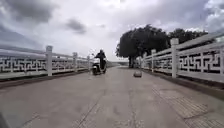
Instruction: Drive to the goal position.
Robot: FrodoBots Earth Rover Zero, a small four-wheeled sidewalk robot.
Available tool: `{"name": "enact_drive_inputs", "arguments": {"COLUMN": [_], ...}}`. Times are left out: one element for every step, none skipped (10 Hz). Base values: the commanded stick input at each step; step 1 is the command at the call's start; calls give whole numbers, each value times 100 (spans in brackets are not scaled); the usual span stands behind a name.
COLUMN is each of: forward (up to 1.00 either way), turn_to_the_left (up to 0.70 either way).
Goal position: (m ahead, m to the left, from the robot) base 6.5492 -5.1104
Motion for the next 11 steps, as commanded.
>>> {"name": "enact_drive_inputs", "arguments": {"forward": [0,0,0,0,0,0,0,0,0,27,41], "turn_to_the_left": [0,0,0,0,0,0,0,0,0,0,0]}}
